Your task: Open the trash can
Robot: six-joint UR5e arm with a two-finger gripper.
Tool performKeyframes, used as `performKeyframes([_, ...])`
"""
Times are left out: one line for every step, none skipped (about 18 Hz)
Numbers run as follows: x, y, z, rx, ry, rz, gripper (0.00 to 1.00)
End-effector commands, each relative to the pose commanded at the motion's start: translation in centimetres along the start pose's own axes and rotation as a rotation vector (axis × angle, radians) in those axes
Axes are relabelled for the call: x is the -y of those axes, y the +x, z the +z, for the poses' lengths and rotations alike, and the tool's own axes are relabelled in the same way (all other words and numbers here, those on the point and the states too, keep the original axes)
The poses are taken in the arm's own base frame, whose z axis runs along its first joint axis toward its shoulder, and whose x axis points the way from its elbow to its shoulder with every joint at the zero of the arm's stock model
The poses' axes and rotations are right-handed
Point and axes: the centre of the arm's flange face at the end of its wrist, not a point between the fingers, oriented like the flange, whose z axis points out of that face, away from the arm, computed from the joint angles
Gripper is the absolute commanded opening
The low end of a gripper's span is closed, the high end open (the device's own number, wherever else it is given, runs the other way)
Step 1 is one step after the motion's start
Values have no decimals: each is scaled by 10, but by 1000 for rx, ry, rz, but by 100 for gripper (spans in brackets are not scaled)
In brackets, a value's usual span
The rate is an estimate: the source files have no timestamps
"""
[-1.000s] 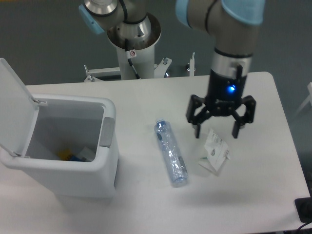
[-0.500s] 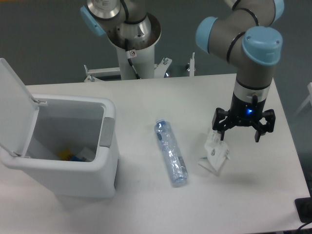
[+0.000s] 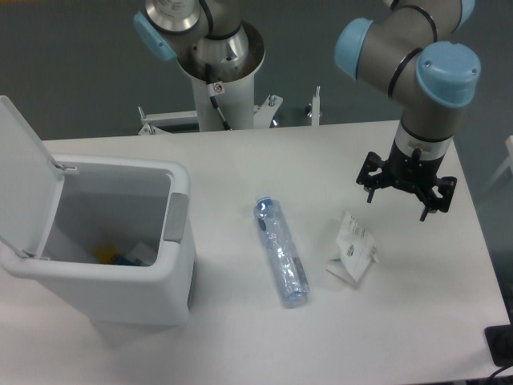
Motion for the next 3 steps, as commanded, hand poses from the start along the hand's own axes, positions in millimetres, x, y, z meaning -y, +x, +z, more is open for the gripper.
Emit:
performKeyframes([1,0,0,0,0,3,100])
performKeyframes([1,1,1,0,0,3,100])
performKeyframes([1,3,5,-3,-6,5,100])
